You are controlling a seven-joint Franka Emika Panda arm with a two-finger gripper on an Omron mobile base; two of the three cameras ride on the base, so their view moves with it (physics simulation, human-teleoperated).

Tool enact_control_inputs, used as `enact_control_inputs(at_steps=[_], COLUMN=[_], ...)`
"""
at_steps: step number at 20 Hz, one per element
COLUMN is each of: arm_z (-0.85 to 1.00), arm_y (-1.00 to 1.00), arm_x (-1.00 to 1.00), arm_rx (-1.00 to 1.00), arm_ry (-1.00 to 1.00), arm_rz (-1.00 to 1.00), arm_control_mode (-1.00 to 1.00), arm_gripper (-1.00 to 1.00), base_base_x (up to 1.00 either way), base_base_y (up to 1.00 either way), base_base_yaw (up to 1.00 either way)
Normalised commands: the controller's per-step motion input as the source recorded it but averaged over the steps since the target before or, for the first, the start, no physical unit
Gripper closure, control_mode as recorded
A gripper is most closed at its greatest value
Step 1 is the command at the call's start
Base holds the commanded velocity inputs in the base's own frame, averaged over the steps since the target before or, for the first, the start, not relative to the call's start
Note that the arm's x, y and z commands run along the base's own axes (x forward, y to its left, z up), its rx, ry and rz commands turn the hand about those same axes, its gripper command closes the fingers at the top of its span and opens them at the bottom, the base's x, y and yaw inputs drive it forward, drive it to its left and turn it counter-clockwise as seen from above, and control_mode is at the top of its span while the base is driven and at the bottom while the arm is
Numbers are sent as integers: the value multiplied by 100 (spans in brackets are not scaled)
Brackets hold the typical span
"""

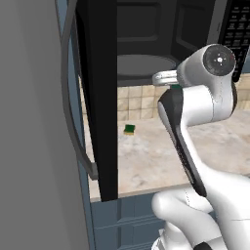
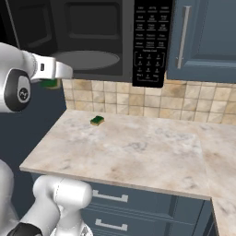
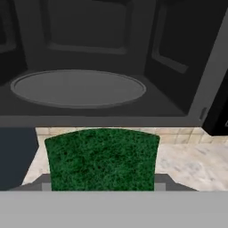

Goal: Place the sponge inside the microwave to prepare for sanitizing.

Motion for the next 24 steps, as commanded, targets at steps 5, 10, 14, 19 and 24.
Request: enact_control_inputs(at_steps=[5, 10, 14, 19, 24], arm_z=[48, 34, -5, -41, -18], arm_y=[0, 5, 8, 0, 0], arm_x=[56, 62, 70, 51, 39], arm_rx=[-9, -5, 0, -1, 0], arm_ry=[6, 24, 3, -19, -19], arm_rz=[2, 0, 0, 0, 0], arm_control_mode=[-100, -100, -100, -100, -100], arm_gripper=[100, 100, 100, 100, 100], base_base_x=[0, 0, 0, 0, 0], base_base_y=[0, 0, 0, 0, 0], base_base_yaw=[0, 0, 0, 0, 0])
